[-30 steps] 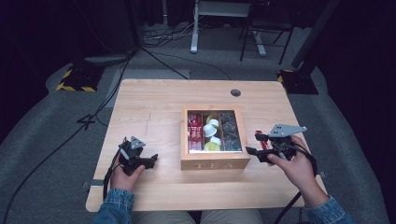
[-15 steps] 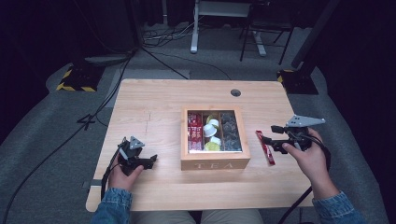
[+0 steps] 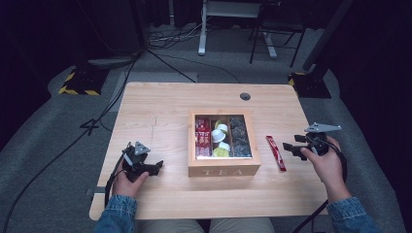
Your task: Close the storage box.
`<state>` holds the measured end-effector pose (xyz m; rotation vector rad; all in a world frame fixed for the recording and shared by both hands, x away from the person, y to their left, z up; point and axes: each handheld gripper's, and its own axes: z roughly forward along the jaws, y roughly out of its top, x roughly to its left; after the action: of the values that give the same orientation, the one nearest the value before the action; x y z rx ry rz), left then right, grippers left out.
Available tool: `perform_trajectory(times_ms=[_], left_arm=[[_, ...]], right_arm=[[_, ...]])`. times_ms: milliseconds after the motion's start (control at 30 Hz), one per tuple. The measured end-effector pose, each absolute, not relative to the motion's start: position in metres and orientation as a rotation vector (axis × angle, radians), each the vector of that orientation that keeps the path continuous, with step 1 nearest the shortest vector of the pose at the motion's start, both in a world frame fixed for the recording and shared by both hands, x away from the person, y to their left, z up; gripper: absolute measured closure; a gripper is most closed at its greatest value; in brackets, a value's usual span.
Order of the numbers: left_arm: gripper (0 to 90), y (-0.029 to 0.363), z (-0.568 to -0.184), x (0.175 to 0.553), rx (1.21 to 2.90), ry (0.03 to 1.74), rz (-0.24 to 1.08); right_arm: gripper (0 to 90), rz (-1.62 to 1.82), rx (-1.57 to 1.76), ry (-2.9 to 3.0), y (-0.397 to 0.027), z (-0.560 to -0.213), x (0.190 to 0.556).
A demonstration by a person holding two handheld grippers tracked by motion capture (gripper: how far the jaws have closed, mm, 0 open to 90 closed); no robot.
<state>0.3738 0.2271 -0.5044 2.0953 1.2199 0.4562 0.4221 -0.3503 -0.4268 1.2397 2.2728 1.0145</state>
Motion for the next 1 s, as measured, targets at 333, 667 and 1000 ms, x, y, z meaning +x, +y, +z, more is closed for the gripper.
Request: perform_trajectory(times_ms=[333,667,1000], left_arm=[[14.9,0.228,-0.504,0.374,2.095,1.220,0.456],[14.9,0.228,-0.504,0.375,2.094,1.221,0.456],[14.6,0.229,-0.504,0.376,2.107,1.206,0.450]], right_arm=[[31.8,0.908,1.303,2.265,-0.364,-0.466,0.428],[31.3,0.891,1.341,2.243,-0.374,-0.490,0.426],[10.9,0.925,1.356,2.151,-0.376,-0.504,0.422]])
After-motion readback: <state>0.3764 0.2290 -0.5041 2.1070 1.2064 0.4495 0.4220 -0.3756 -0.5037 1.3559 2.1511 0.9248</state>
